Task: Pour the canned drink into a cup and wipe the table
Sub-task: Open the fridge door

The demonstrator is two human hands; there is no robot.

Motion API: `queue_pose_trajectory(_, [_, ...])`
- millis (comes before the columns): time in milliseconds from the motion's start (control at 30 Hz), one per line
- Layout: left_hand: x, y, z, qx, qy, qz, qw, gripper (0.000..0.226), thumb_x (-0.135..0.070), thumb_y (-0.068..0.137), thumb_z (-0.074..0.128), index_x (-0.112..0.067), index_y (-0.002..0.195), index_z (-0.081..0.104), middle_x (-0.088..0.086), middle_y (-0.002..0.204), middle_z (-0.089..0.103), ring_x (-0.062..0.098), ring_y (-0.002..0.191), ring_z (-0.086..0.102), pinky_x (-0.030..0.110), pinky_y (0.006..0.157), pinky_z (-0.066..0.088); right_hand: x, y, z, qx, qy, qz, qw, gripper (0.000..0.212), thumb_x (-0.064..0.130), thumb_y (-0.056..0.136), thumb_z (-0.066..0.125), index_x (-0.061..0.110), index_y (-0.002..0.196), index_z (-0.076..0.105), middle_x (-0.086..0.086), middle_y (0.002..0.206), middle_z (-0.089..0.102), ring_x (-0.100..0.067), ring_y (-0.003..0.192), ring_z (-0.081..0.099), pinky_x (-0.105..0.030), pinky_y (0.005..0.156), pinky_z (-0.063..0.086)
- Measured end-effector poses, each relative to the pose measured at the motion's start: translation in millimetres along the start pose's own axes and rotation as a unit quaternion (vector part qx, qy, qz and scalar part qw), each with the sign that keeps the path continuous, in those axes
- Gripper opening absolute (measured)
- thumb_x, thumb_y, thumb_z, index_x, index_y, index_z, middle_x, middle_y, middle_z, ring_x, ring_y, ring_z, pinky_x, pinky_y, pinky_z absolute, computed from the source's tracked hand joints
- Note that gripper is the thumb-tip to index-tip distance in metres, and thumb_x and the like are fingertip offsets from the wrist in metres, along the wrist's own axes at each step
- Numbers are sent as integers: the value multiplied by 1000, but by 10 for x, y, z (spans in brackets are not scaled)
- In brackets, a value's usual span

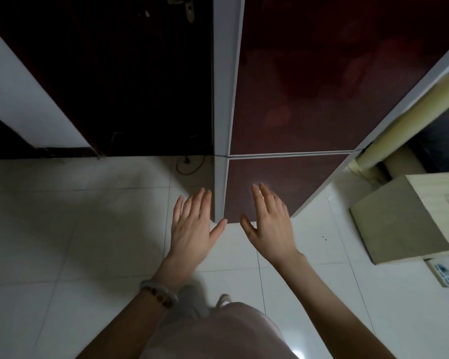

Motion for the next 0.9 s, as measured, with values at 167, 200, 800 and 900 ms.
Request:
queue_pose_trajectory(167, [164,453,113,8,-5,-10,1000,70,-56,87,35,-6,133,47,11,136,54,28,124,51,43,112,23,-75,417,216,15,-4,9,1000,64,47,88,37,4,135,43,-17,136,49,-33,122,50,-41,98,42])
queue_pose_trajectory(200, [193,561,129,8,-5,-6,1000,70,-56,86,35,-5,133,48,12,135,54,29,123,52,42,111,21,-88,499,260,17,-7,16,1000,63,47,89,37,5,135,43,-17,136,49,-33,122,50,-40,98,42])
queue_pose_trajectory(800, [914,2335,-91,2,-2,154,988,73,-59,87,37,-5,136,44,12,138,52,28,126,50,46,109,24,174,1877,640,-18,-51,153,987,67,49,88,47,10,140,37,-13,142,44,-31,127,46,-40,101,40])
queue_pose_trajectory(900, [889,2459,-81,9,-11,174,985,72,-58,87,38,-5,135,44,12,137,53,28,125,51,45,108,24,144,1937,666,-19,-60,175,983,69,51,87,46,11,142,36,-12,144,42,-31,128,45,-40,102,38])
Point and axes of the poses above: each hand's wrist, its own y-axis towards the middle knuckle, its own z-axis out of the palm, x = y × z, the point moved 9 cm from there along y, towards the middle knuckle
